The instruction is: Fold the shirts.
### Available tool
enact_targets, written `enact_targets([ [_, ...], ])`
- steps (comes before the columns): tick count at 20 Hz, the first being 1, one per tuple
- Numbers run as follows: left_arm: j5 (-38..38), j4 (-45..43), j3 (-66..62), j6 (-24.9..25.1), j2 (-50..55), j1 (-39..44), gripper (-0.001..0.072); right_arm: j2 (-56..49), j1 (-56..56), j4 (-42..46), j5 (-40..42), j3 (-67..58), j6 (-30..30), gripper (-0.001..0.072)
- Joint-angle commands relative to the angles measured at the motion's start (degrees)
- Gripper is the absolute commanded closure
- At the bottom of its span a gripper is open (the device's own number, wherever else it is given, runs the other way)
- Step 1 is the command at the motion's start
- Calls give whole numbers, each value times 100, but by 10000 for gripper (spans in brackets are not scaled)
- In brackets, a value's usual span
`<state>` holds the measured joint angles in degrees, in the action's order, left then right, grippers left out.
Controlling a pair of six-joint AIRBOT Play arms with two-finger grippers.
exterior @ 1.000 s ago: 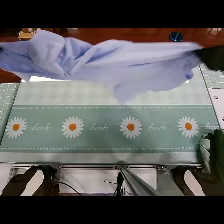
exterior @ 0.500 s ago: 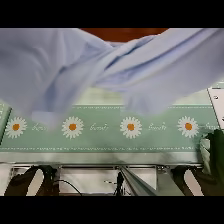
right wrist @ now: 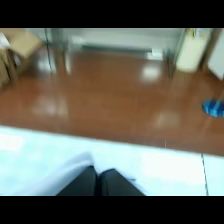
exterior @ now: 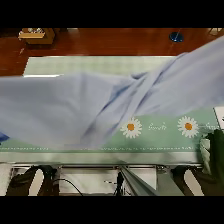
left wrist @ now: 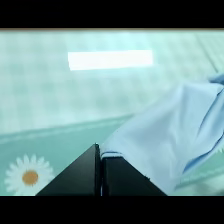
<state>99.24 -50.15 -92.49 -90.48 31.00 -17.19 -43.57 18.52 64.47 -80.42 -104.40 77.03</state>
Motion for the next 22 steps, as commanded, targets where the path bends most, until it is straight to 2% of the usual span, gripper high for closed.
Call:
enact_targets([
  [1, 632, 70, 566, -129, -101, 44, 684, -555, -190, 662, -1523, -81, 57, 684],
  [4, 623, 68, 1849, 151, -101, 44, 684, -1609, -824, 831, -2210, 0, 83, 684],
  [7, 181, 68, 3364, 566, -94, 44, 684, -2815, -1631, 1495, -1956, 44, 63, 684],
  [11, -1456, 37, 5003, 1137, -42, 44, 683, -4264, -2334, 1707, -1040, 44, -39, 684],
  [14, -2693, -42, 5895, 1635, 221, 44, 683, -4962, -2555, 1663, -337, 44, -24, 684],
  [19, -4520, -39, 6435, 2107, 999, 44, 682, -5372, -2559, 1239, 299, 44, -11, 684],
  [22, -5783, -37, 6435, 2105, 1421, 44, 682, -5375, -2559, 1231, 363, 44, -11, 684],
])
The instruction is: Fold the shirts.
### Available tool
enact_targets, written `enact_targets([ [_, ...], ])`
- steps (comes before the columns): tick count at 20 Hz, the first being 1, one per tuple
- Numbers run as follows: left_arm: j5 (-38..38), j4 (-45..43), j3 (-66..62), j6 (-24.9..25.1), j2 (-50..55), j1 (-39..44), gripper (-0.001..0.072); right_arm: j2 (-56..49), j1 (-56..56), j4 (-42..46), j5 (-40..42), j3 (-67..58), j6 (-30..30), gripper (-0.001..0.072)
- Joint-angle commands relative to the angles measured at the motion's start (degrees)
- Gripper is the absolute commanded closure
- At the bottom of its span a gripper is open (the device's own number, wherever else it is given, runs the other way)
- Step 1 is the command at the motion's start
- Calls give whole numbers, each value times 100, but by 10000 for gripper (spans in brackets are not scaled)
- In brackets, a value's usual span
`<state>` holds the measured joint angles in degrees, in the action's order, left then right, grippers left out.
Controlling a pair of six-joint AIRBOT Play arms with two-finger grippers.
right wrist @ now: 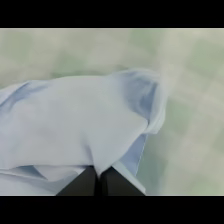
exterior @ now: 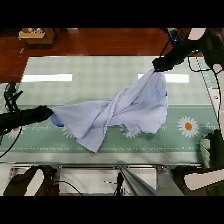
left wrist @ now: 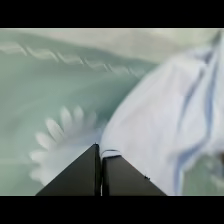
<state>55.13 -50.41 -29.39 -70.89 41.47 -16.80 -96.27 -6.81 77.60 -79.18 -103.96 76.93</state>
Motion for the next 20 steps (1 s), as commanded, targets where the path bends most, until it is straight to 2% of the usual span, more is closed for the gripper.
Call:
enact_targets([
  [1, -1550, -11, 125, 146, 503, 4, 682, -105, -26, -118, 205, 0, 2, 683],
  [3, -1495, -9, 125, 146, 730, 4, 673, -105, -26, -214, 153, 0, 2, 683],
  [4, -1346, -9, 125, 146, 800, 4, 596, -105, -26, -256, 133, 0, 4, 683],
  [7, -297, -177, -55, 352, 817, -114, 284, -105, -26, -262, 39, 0, 0, 684],
  [8, 232, -490, -273, 348, 817, -227, 140, -101, -17, -249, -7, 0, -2, 684],
  [9, 754, -960, -560, 96, 815, -385, 30, -101, -13, -247, -70, 0, -4, 683],
  [11, 1906, -1891, -1213, -866, 804, -831, 30, -101, -7, -229, -184, 0, -70, 683],
  [13, 3294, -1696, -1519, -981, 787, -1279, 32, -101, -2, -195, -170, 0, -125, 683],
  [14, 3652, -1543, -1467, -1032, 748, -1327, 32, -101, -2, -170, -107, 0, -133, 683],
  [17, 3781, -1451, -949, -1285, 643, -892, 32, -101, 0, -22, -28, 0, -131, 683],
  [20, 3154, -1449, -280, -1609, 658, -59, 32, -101, 68, -42, -98, 0, -129, 683],
])
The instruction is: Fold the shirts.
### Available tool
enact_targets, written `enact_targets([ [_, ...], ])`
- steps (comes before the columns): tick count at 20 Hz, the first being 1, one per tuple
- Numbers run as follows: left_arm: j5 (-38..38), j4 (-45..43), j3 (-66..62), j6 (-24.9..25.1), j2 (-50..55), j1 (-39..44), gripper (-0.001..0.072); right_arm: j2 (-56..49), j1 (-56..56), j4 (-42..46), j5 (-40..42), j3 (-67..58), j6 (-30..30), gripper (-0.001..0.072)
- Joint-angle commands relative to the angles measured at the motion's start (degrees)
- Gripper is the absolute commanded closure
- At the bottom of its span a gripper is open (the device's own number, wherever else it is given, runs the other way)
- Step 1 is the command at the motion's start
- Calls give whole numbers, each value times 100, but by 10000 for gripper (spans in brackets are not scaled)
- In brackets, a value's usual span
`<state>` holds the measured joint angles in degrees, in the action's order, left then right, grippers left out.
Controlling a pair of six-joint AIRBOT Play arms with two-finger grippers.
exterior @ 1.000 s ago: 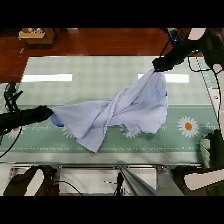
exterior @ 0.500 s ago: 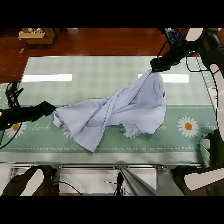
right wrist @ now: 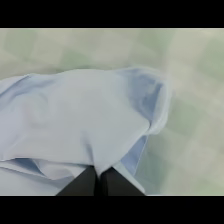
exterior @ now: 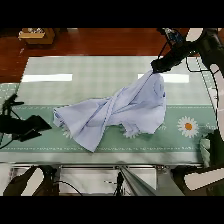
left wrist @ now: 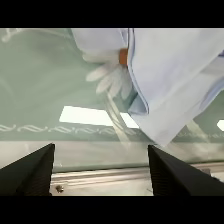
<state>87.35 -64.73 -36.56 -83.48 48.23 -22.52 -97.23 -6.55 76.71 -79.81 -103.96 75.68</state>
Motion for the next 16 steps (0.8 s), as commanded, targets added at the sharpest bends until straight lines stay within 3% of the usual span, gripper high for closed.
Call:
enact_targets([
  [1, -363, -17, 645, -457, -13, 841, 31, -4, 81, 55, -81, 0, -4, 683],
  [6, -1969, 181, 970, -774, 304, 2111, 31, -4, 186, 31, -170, 0, 13, 683],
  [13, -2841, 678, 927, -697, 1786, 3084, 37, -4, 184, 35, -210, 0, 11, 683],
  [14, -2957, 872, 896, -575, 1908, 3119, 109, -4, 186, 37, -223, 0, 13, 683],
  [15, -2999, 1029, 848, -505, 1954, 3115, 456, -4, 186, 39, -245, 0, 11, 683],
  [16, -2994, 1099, 761, -380, 1943, 3112, 678, -4, 186, 42, -278, 0, 11, 683],
])
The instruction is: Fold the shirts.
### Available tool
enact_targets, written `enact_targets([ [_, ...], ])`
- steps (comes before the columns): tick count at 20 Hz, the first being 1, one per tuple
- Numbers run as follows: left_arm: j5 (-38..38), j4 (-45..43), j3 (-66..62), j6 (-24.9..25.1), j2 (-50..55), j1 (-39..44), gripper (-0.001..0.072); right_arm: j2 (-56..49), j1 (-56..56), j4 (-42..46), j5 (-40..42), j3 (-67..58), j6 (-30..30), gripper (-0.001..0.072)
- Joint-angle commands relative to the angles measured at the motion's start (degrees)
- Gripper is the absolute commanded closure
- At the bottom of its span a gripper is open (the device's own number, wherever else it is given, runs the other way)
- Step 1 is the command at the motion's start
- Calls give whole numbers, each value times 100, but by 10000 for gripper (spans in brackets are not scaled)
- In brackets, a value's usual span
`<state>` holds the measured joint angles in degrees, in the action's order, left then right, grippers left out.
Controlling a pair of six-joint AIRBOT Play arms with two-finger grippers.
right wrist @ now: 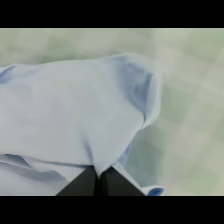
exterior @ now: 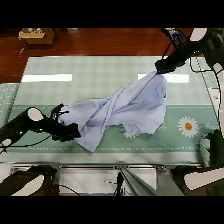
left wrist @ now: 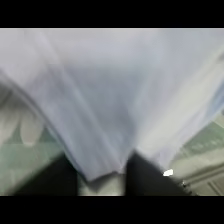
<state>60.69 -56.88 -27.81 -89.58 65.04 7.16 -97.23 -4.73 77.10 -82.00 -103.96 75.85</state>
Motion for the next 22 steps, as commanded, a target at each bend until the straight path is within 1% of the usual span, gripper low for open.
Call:
enact_targets([
  [1, -260, 315, -249, 352, 238, 144, 683, -4, 4, 2, -94, 0, -7, 683],
  [4, 363, 313, -975, 651, 42, 142, 683, 70, 4, 57, -223, 0, -7, 683],
  [7, 890, 315, -2120, 710, -535, 127, 684, 455, 4, 105, -184, -2, -7, 683],
  [10, 1150, 339, -3818, 638, -1287, -111, 684, 1292, 4, 155, 9, -2, -7, 683],
  [14, 1043, 337, -6214, 632, -1869, -846, 684, 2837, 2, 275, 619, -2, 22, 683],
  [16, 1054, 337, -7042, 424, -1978, -1117, 684, 3648, 2, 282, 1049, -37, 90, 684],
  [18, 1058, 332, -7593, 380, -2098, -1154, 684, 4308, 2, 400, 1246, -275, 262, 684],
  [19, 1060, 334, -7779, 367, -2168, -1154, 684, 4592, 2, 531, 1263, -431, 354, 685],
  [21, 1198, 330, -8054, 74, -2363, -1154, 684, 5027, 2, 833, 1198, -745, 544, 685],
  [22, 1401, 334, -8155, -105, -2465, -1154, 685, 5217, 2, 988, 1126, -901, 605, 685],
])
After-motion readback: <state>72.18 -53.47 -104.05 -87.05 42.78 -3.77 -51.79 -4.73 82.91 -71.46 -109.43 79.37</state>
